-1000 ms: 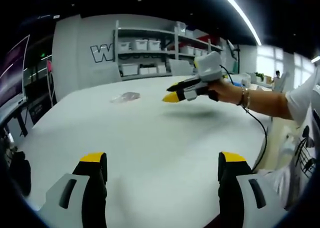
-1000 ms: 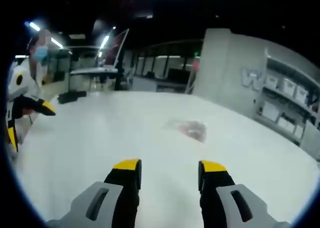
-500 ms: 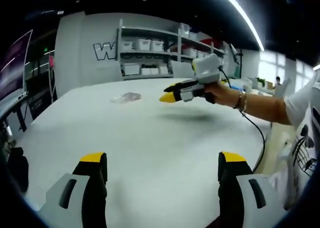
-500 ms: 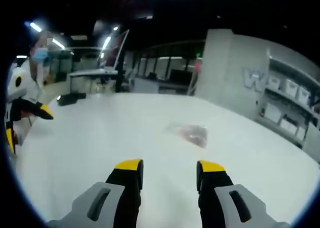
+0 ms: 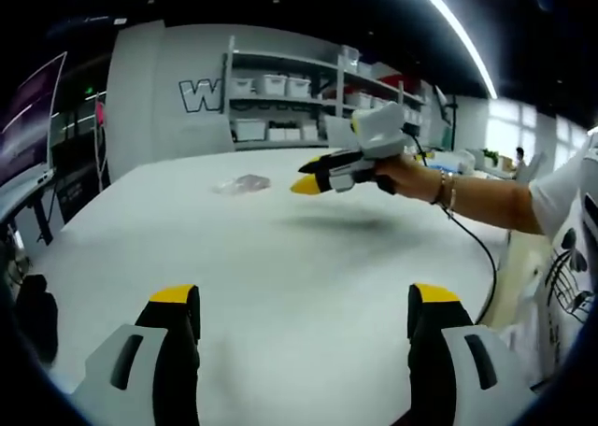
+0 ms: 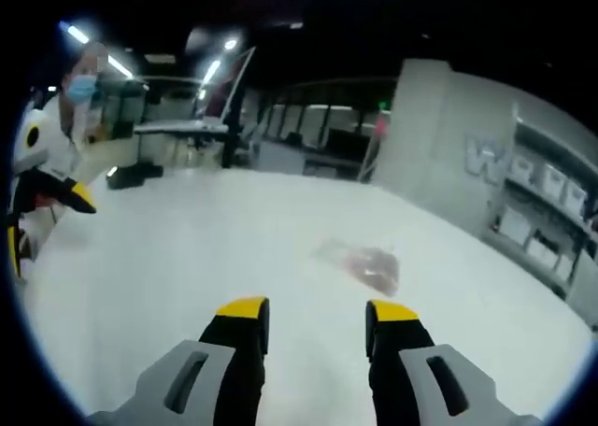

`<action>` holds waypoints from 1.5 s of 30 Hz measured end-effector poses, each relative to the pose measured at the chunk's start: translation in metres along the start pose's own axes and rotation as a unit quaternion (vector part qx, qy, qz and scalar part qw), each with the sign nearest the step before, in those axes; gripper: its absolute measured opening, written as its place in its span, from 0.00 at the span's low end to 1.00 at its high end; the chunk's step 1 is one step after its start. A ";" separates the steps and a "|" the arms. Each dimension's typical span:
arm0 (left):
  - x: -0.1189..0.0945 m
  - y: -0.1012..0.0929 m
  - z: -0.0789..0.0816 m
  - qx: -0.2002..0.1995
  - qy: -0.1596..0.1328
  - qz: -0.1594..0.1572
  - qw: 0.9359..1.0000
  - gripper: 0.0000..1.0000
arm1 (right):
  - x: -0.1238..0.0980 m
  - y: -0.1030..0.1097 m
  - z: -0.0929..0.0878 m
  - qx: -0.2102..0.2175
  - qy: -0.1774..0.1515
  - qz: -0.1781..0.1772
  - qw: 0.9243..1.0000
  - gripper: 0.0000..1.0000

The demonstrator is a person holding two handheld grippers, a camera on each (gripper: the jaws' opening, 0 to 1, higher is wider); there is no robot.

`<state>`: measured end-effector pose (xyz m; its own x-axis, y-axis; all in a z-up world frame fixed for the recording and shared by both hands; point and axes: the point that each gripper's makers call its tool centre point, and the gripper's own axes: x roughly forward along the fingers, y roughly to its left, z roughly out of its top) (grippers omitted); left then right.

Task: Open the resealable bag by pulling the two sides of the seal apart until the entire bag opening is separated and visibly accessible.

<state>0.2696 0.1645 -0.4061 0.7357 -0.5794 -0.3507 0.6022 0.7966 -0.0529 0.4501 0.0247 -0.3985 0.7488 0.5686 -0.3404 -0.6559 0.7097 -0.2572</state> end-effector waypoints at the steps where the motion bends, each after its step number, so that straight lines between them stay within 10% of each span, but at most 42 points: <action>1: 0.000 0.000 0.000 0.000 0.000 0.000 1.000 0.91 | 0.002 -0.002 -0.001 -0.001 0.000 0.002 1.000 0.38; 45: 0.010 0.025 0.005 -0.015 0.001 0.015 1.000 0.91 | 0.065 -0.035 0.003 -0.030 0.019 0.016 0.999 0.33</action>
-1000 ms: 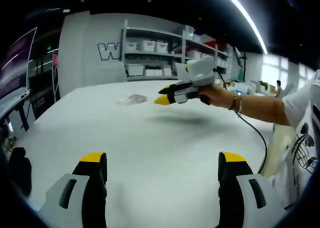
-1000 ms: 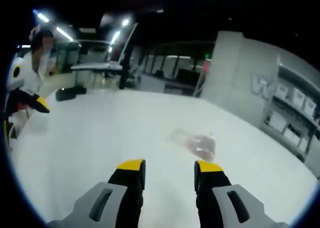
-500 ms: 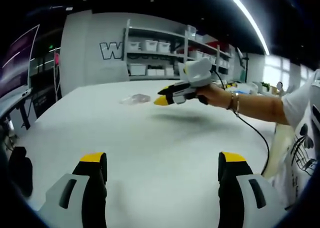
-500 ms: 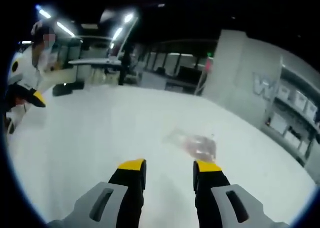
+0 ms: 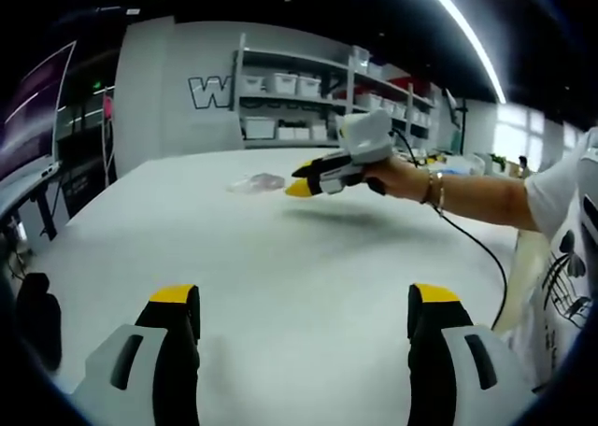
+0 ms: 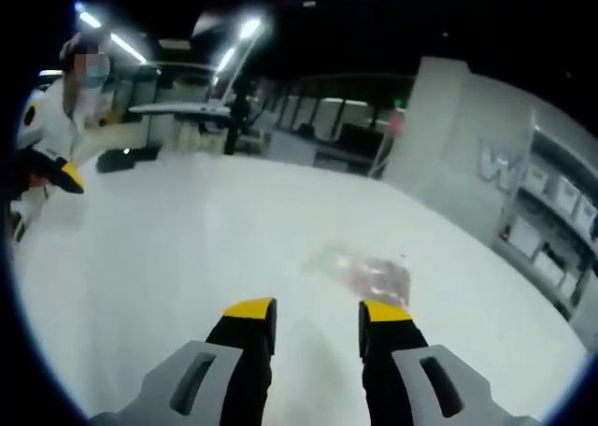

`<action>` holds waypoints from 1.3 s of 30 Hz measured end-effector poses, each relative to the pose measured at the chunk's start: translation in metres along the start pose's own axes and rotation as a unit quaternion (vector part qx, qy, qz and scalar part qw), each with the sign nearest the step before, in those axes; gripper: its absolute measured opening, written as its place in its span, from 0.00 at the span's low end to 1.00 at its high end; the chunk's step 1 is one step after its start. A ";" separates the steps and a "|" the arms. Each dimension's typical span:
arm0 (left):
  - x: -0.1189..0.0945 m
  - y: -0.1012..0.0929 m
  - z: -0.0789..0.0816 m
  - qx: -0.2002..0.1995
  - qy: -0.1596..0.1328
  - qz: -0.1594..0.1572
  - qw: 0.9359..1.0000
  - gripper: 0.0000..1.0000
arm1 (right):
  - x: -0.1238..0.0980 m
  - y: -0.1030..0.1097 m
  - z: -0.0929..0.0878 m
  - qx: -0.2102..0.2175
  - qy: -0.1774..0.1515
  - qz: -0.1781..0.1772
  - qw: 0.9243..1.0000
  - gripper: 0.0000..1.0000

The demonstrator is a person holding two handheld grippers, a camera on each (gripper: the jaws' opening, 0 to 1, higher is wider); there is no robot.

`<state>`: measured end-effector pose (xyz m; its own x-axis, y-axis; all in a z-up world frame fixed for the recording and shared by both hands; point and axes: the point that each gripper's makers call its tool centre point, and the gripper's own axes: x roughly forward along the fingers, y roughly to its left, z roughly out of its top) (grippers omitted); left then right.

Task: Open the resealable bag by pulling the two sides of the seal apart until the entire bag opening is separated and visibly accessible.

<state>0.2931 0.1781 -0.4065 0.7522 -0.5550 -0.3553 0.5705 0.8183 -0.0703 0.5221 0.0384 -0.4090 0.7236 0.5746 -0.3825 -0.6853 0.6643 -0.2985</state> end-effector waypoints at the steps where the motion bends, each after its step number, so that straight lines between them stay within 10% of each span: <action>1: 0.000 0.001 0.000 0.000 0.000 0.000 1.000 0.91 | 0.002 -0.001 0.001 -0.003 0.000 -0.001 1.000 0.33; 39: 0.002 0.017 -0.002 -0.009 0.001 0.015 1.000 0.91 | 0.041 -0.011 -0.002 -0.165 0.033 -0.008 0.986 0.22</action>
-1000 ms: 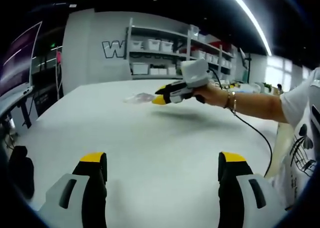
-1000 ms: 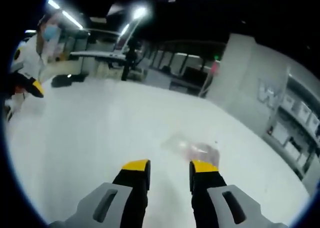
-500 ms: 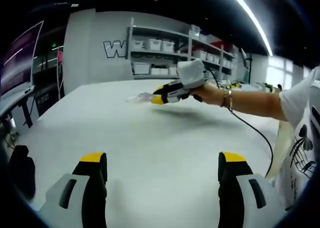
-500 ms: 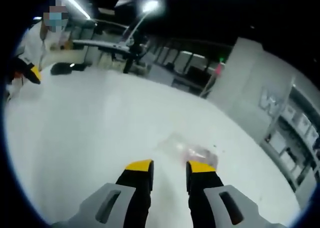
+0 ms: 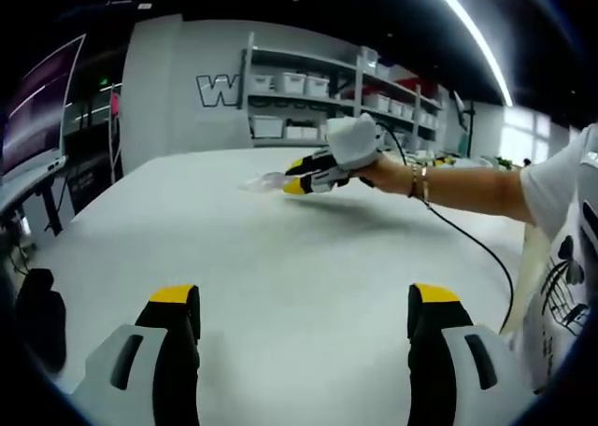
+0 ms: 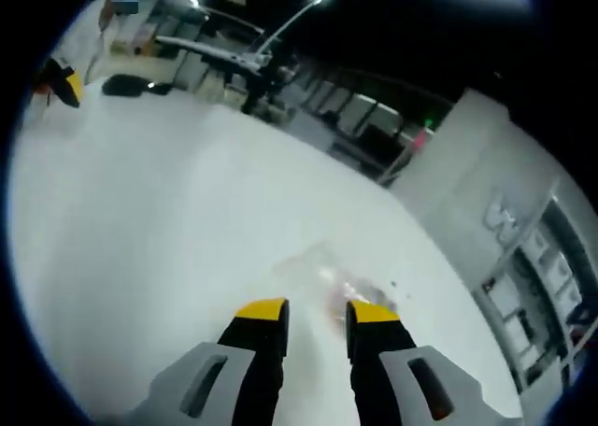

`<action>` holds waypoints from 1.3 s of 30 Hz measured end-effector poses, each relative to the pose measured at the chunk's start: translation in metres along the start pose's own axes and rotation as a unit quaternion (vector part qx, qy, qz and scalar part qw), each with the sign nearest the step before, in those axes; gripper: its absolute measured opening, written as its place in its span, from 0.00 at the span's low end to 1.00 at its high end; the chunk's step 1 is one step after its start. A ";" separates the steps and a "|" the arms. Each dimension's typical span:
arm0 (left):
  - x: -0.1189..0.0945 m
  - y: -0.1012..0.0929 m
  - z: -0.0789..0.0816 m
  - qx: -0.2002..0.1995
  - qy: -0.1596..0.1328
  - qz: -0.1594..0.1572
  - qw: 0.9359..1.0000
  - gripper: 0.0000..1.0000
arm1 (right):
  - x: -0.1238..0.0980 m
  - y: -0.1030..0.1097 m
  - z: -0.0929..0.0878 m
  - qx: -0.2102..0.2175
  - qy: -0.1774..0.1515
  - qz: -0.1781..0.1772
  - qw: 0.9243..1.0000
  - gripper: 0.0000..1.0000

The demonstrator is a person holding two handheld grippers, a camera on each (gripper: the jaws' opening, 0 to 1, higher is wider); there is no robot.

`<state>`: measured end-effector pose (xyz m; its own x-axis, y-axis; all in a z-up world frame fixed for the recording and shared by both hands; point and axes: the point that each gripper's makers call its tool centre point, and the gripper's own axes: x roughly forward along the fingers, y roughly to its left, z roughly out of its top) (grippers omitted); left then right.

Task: Open the resealable bag by pulling the two sides of the seal apart until the entire bag opening is separated and visibly accessible.

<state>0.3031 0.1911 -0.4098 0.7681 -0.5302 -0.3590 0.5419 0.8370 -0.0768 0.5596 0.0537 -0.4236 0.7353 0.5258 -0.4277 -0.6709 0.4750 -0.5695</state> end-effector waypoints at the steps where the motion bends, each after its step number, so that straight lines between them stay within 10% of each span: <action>1: 0.000 0.000 0.000 0.000 0.000 0.000 1.000 0.91 | 0.001 0.000 -0.001 -0.008 0.002 0.000 1.000 0.22; 39: 0.003 0.012 0.000 -0.010 -0.006 0.010 1.000 0.91 | 0.024 0.006 0.004 -0.243 0.022 -0.012 0.970 0.20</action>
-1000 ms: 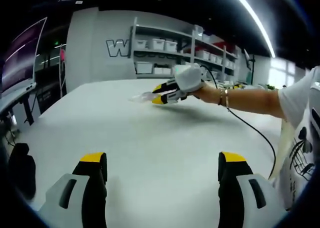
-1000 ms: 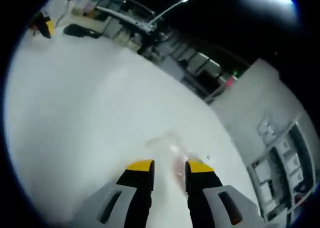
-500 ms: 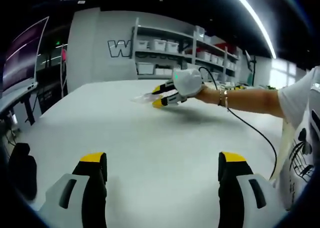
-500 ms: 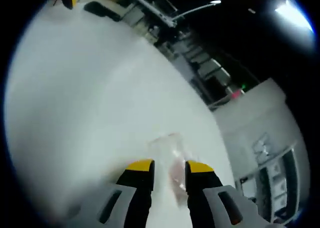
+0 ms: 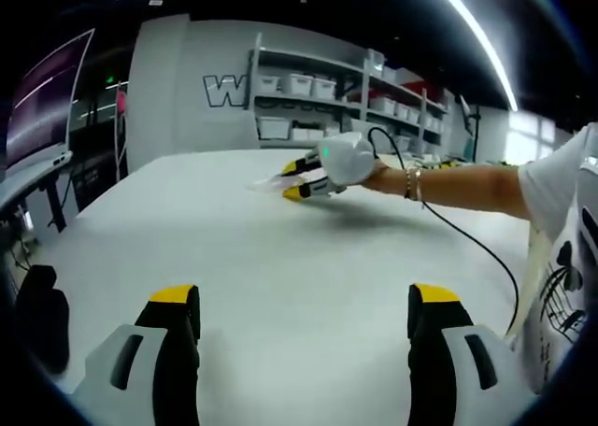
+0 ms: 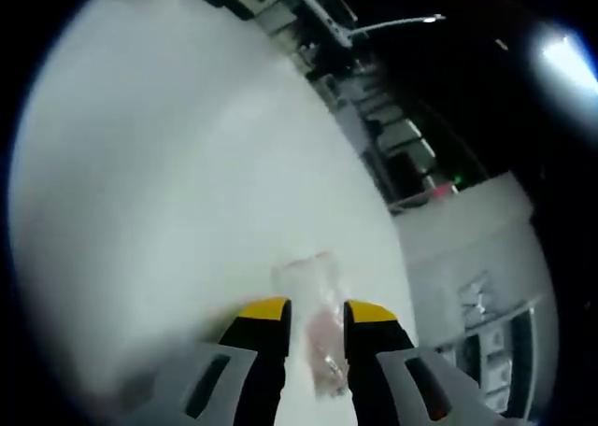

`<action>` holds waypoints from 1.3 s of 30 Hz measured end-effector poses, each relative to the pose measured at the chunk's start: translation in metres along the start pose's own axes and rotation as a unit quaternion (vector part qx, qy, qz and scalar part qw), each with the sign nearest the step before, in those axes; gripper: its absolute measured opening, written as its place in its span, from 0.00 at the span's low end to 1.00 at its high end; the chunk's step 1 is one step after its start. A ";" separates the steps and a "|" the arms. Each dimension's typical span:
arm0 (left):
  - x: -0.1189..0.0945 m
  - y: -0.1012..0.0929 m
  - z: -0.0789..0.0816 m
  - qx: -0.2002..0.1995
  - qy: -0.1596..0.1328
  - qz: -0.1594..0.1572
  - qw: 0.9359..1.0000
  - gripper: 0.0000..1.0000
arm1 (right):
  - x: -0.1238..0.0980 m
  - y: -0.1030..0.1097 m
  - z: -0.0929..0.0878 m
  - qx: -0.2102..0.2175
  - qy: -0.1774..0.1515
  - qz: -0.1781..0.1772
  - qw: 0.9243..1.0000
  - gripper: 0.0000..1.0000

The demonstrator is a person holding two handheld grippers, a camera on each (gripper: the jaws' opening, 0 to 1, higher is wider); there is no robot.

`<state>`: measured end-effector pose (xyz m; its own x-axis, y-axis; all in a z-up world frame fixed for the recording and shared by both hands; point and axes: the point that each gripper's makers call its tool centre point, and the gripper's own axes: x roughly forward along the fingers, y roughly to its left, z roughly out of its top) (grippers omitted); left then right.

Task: Open the resealable bag by pulling the two sides of the seal apart until the entire bag opening is separated and visibly accessible.

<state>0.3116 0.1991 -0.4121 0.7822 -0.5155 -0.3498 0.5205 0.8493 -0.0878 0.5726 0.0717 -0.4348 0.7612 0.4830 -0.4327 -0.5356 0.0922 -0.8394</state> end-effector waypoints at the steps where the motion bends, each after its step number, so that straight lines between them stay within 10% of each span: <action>1: 0.000 0.000 0.000 0.000 0.000 0.000 1.000 0.91 | 0.001 0.000 0.000 -0.002 0.001 -0.003 1.000 0.20; 12: 0.000 0.003 0.000 -0.002 0.001 0.002 1.000 0.91 | 0.007 -0.010 -0.004 0.022 0.012 -0.046 0.999 0.18; 27: 0.001 0.002 0.000 -0.001 0.003 0.000 1.000 0.91 | 0.018 -0.002 -0.004 0.065 0.005 -0.010 0.998 0.00; 39: -0.005 0.000 0.004 0.002 -0.002 0.003 1.000 0.91 | 0.001 -0.019 -0.013 0.159 -0.005 -0.030 0.987 0.00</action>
<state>0.3090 0.2010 -0.4069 0.7873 -0.5104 -0.3459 0.5166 0.8523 -0.0817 0.5879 0.0590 -0.4239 0.7920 0.4771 -0.3810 -0.5789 0.3886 -0.7168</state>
